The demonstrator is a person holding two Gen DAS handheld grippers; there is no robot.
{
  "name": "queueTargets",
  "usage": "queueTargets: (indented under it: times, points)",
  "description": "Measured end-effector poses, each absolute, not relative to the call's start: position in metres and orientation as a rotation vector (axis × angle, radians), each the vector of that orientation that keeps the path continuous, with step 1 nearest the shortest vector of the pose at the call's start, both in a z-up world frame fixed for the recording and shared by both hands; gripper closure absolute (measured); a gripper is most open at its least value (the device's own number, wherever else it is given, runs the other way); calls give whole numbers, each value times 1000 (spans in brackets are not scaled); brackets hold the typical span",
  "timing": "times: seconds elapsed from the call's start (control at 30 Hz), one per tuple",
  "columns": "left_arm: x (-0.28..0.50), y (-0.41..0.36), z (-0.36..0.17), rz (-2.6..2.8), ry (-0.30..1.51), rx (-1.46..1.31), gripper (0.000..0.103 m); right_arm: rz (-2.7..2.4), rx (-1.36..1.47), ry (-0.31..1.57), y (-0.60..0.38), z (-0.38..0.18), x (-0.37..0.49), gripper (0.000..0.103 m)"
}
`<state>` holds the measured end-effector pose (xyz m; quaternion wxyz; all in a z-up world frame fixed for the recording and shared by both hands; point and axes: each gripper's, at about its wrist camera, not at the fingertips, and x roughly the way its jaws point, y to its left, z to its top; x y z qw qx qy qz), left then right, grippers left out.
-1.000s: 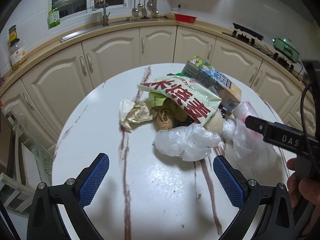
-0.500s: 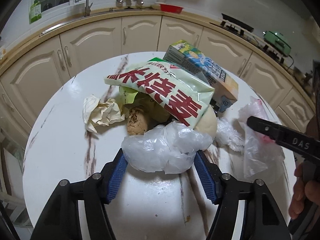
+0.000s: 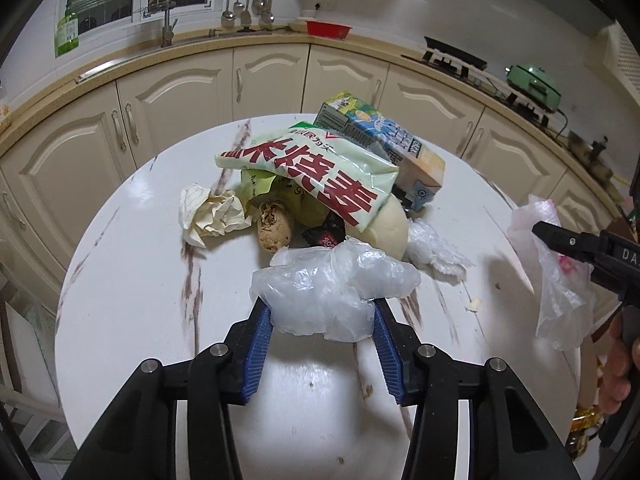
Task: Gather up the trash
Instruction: 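Grasp the clear plastic bag with the left gripper while the right grasps the pink-marked bag, then carry both plastic bags over the blue bin and open both grippers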
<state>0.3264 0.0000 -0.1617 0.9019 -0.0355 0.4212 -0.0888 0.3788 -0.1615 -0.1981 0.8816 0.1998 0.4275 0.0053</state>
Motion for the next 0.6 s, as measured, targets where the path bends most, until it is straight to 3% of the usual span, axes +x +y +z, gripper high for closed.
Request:
queueTargets:
  times: [0.4,0.6]
  points:
    - [263,-43,-118,-223,789,-15,59,55,458,798,-176,-181,340,55]
    - [258,-116,-87,-381,740,28,59,-29,477,706,-228,-154,299,55]
